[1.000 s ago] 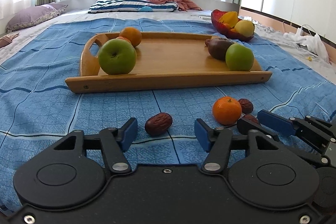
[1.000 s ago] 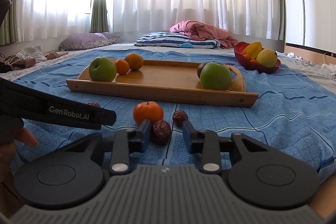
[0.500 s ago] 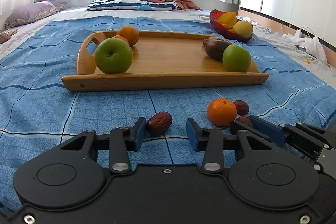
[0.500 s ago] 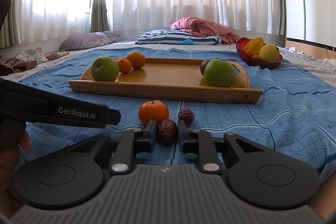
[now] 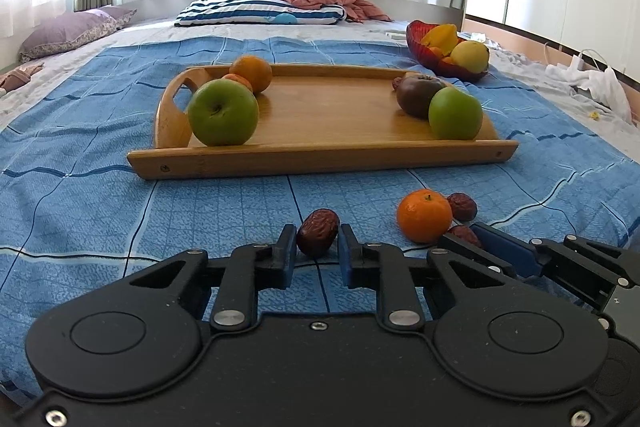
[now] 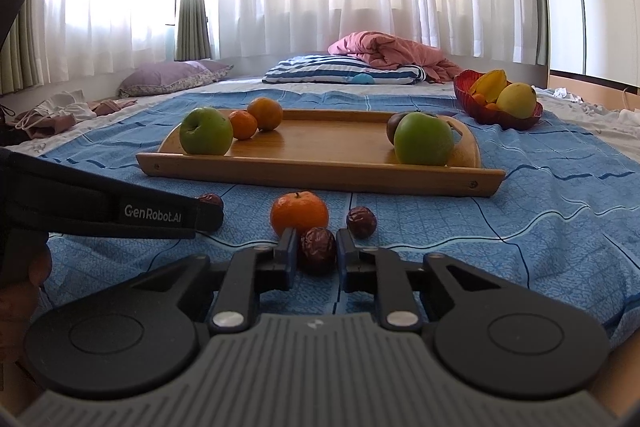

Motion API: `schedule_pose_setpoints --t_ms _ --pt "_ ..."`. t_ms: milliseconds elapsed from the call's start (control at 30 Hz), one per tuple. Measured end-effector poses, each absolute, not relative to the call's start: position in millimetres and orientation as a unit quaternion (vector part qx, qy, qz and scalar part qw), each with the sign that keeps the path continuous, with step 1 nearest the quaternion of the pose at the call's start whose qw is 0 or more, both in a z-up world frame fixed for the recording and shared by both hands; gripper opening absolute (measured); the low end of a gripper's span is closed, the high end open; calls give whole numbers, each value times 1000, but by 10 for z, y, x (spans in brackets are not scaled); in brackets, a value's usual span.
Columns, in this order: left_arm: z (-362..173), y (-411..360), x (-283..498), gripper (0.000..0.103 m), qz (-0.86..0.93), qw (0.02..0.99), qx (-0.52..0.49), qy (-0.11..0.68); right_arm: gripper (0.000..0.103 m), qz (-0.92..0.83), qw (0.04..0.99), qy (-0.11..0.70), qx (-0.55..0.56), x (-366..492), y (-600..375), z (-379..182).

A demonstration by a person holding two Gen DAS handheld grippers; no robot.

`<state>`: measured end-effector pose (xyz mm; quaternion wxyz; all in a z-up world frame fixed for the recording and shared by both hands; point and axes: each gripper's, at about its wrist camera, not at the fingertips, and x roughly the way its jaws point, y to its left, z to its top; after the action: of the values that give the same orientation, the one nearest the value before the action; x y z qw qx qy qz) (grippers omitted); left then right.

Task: Organize fruits
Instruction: 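Grasp a red date with the left gripper while the right gripper grasps another date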

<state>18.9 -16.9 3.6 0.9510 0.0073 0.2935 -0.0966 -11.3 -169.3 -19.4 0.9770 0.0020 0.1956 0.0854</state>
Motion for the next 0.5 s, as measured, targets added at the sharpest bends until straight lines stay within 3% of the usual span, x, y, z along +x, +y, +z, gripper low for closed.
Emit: schedule_pose_setpoints --t_ms 500 --pt "35 -193 96 22 -103 950 10 295 24 83 978 192 5 -123 -1712 -170"
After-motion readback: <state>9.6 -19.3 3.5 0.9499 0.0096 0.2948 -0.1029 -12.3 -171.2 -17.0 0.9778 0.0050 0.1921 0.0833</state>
